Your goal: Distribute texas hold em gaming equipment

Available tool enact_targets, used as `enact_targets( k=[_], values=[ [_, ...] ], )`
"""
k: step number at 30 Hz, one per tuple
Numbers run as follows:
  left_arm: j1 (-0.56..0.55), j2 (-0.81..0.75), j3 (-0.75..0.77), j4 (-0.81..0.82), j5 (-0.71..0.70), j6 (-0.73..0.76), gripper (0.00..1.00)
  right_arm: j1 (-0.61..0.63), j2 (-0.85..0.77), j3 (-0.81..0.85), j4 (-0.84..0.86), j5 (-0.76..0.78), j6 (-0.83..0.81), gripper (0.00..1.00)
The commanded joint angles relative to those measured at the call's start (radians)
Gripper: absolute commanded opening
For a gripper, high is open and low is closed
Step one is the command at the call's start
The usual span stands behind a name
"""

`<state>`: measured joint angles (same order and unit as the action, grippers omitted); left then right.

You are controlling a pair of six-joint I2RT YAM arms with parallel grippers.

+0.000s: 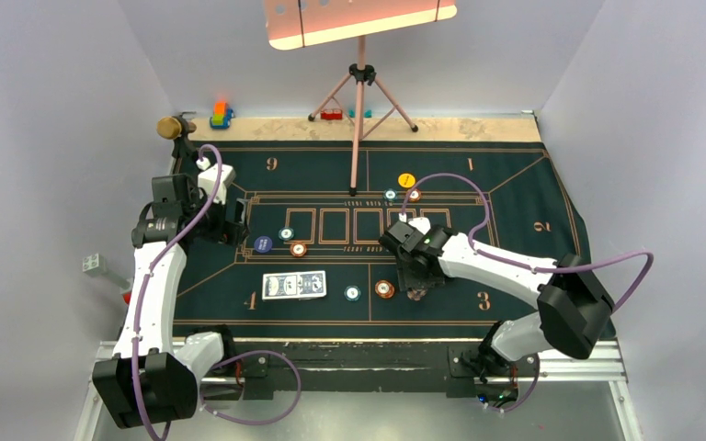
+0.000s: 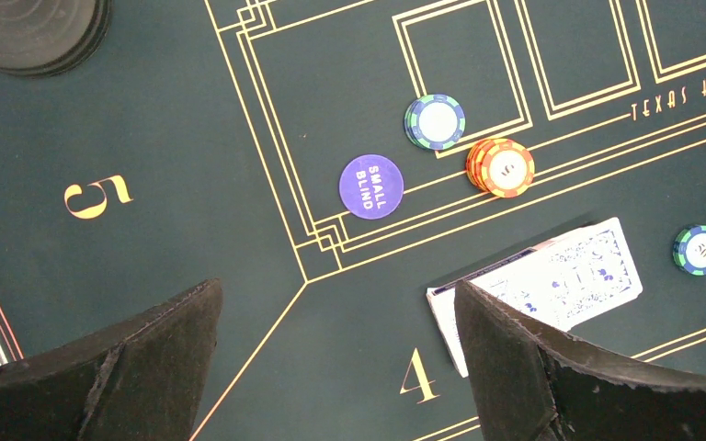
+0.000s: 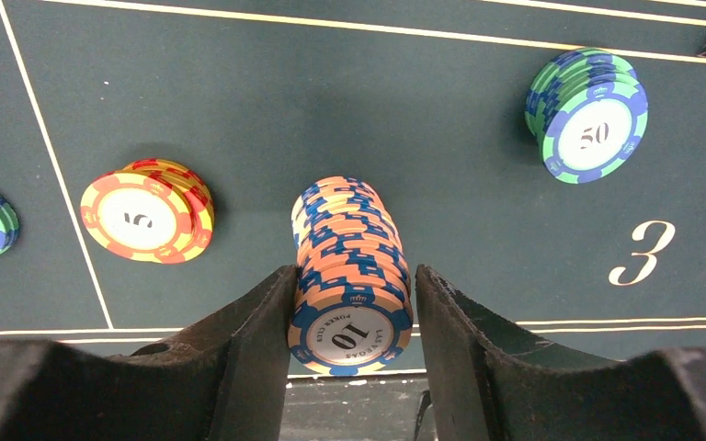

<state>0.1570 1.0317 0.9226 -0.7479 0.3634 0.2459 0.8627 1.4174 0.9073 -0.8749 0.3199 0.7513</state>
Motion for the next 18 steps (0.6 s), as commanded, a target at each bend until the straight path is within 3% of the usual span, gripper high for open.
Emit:
enact_targets(
  k=[1,18],
  values=[
    [0.010,-0.013,-0.001,0.023,0.017,0.008,1.00,-0.004,-0.030,-0.023,0.030,-0.010,0.005,0.51],
    [0.010,-0.022,-0.005,0.023,0.017,0.008,1.00,-0.021,-0.065,-0.021,0.008,0.014,0.014,0.20]
  ],
)
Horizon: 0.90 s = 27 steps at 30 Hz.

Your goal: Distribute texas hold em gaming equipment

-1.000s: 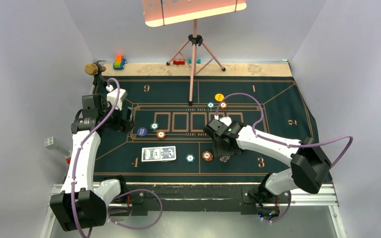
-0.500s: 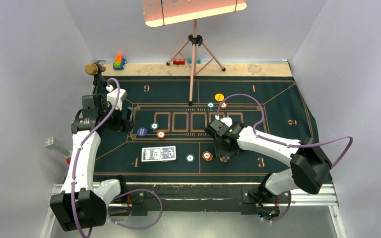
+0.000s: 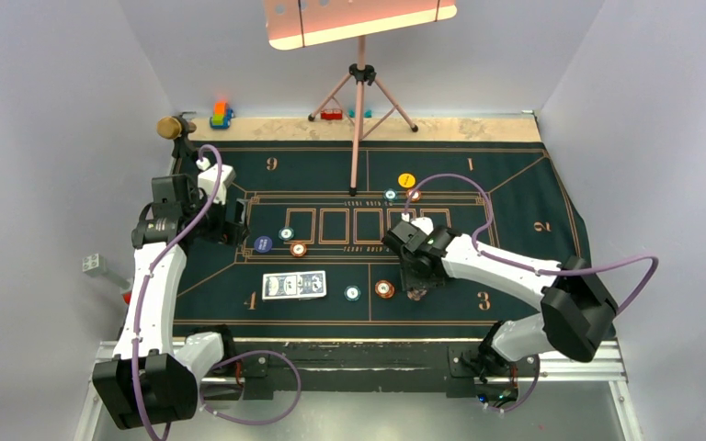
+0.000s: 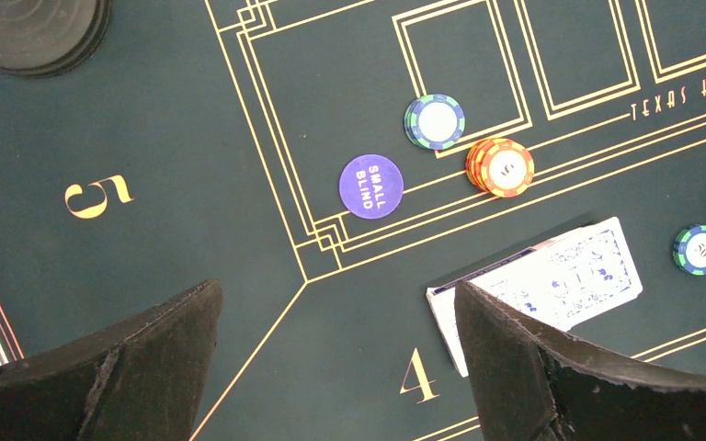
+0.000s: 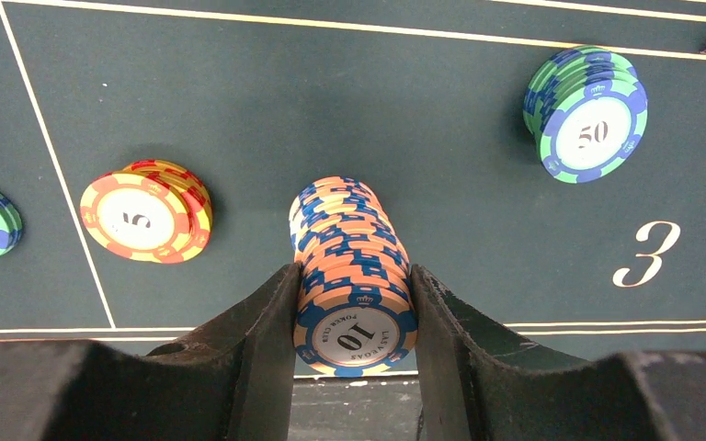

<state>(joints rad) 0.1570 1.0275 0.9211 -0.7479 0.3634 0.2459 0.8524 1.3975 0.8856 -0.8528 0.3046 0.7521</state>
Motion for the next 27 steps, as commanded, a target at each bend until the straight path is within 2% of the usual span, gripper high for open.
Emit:
enact_targets(
  k=[1,9,16,21,27],
  values=[
    [0.010,-0.017,-0.004,0.024,0.018,0.007,1.00,-0.013,-0.049,0.004,-0.014,0.030,0.011,0.17],
    [0.010,-0.020,-0.002,0.022,0.021,0.007,1.00,-0.021,-0.067,0.108,-0.063,0.033,-0.021,0.00],
    [0.010,-0.023,0.002,0.020,0.020,0.003,1.00,-0.020,0.003,0.293,-0.087,0.028,-0.081,0.00],
    [0.010,-0.019,0.004,0.021,0.016,-0.004,1.00,-0.012,0.153,0.457,-0.036,-0.010,-0.141,0.00],
    [0.012,-0.016,0.004,0.020,0.014,-0.005,1.00,0.011,0.431,0.760,-0.021,-0.032,-0.218,0.00]
  ],
)
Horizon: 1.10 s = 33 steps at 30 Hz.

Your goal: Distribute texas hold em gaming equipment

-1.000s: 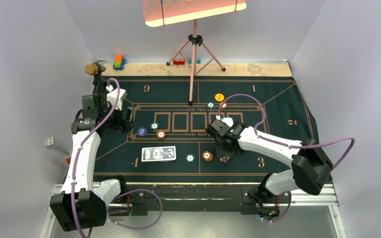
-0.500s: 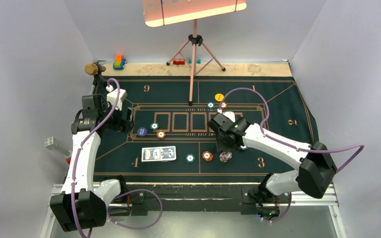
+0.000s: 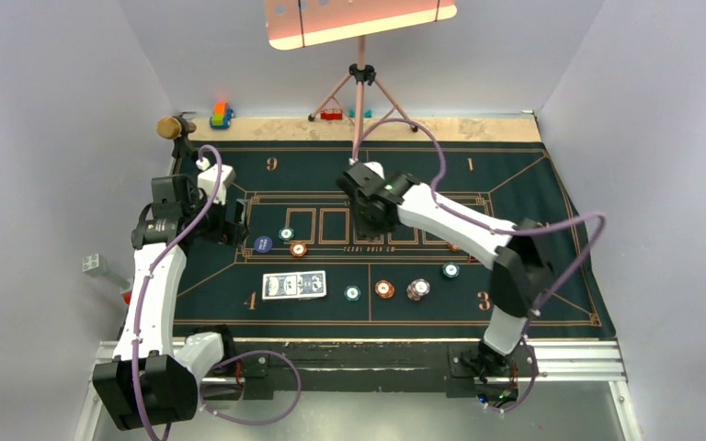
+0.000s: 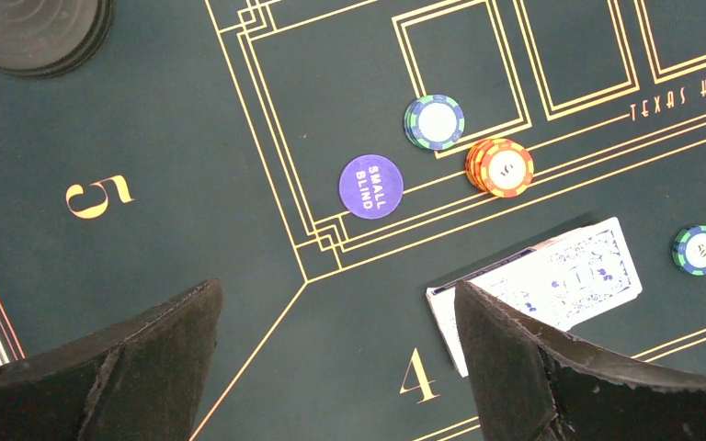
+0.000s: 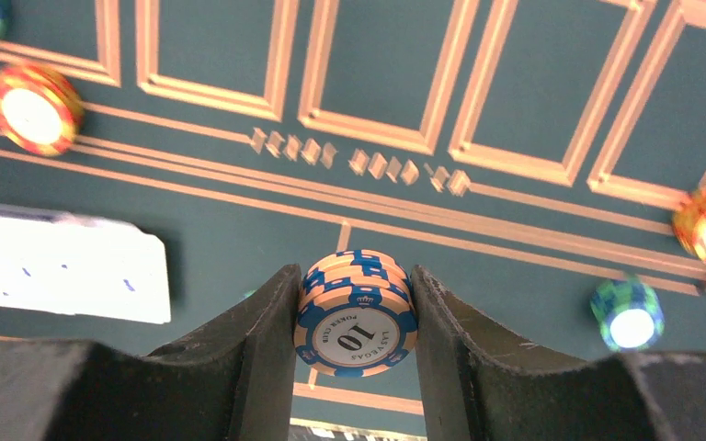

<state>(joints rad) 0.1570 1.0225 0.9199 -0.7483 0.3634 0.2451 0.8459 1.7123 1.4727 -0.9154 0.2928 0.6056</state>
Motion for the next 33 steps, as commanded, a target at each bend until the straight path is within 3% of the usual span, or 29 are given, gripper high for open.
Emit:
enact_targets(
  k=[1,8,12,33],
  values=[
    [0.012,-0.009,0.005,0.021,0.010,-0.004,1.00,0.018,0.166,0.230,0.042,-0.026,-0.083,0.00],
    [0.012,-0.010,0.002,0.023,0.009,-0.006,1.00,0.024,0.475,0.576,0.047,-0.105,-0.131,0.00],
    [0.013,-0.009,-0.001,0.027,0.014,-0.006,1.00,0.032,0.569,0.661,0.078,-0.140,-0.133,0.00],
    [0.013,-0.014,-0.006,0.026,0.025,-0.003,1.00,0.051,0.751,0.748,0.143,-0.199,-0.112,0.00]
  ],
)
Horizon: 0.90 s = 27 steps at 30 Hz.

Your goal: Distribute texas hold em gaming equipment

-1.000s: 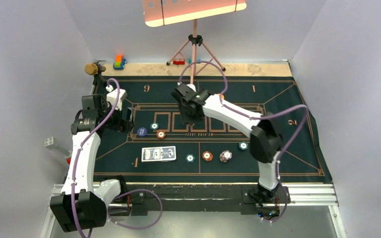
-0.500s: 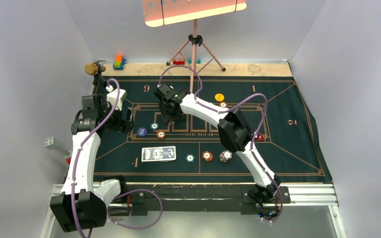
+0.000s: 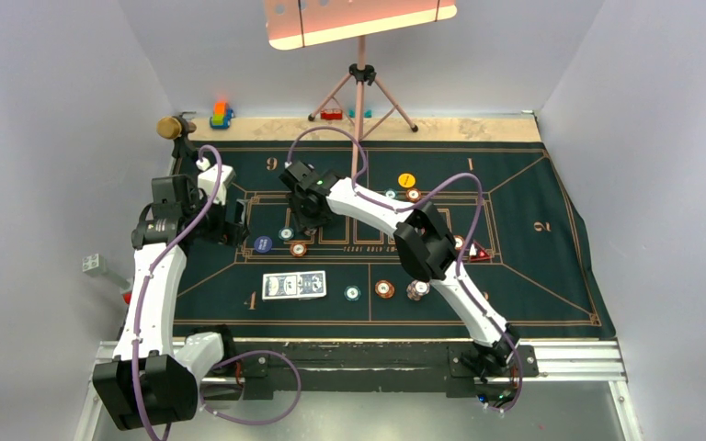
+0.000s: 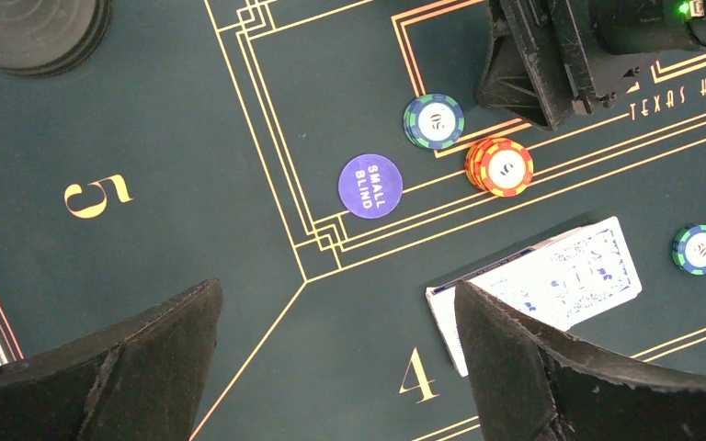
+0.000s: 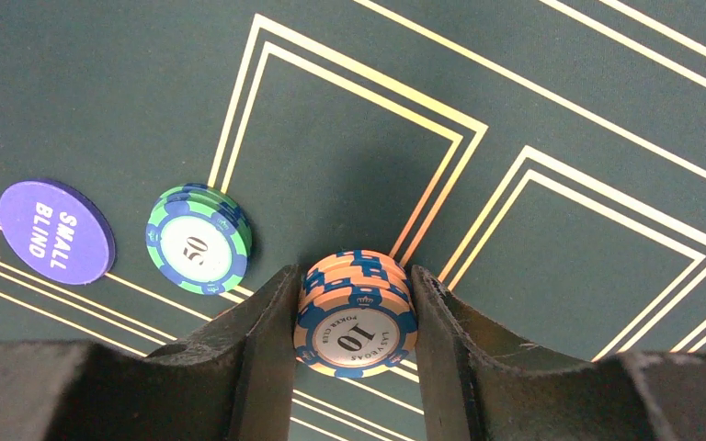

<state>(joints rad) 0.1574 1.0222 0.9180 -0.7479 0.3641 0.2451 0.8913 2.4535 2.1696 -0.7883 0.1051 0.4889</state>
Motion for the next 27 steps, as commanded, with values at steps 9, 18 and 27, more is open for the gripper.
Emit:
enact_targets(
  k=[9,18,27],
  values=[
    [0.013,-0.013,-0.003,0.027,0.023,-0.003,1.00,0.019,0.029,0.050,-0.009,-0.001,-0.008,0.24],
    [0.011,-0.015,-0.003,0.027,0.021,-0.004,1.00,0.022,0.019,0.094,-0.035,0.017,-0.025,0.56],
    [0.012,-0.020,-0.003,0.027,0.020,-0.005,1.00,0.019,-0.035,0.135,-0.070,0.052,-0.058,0.62]
  ],
)
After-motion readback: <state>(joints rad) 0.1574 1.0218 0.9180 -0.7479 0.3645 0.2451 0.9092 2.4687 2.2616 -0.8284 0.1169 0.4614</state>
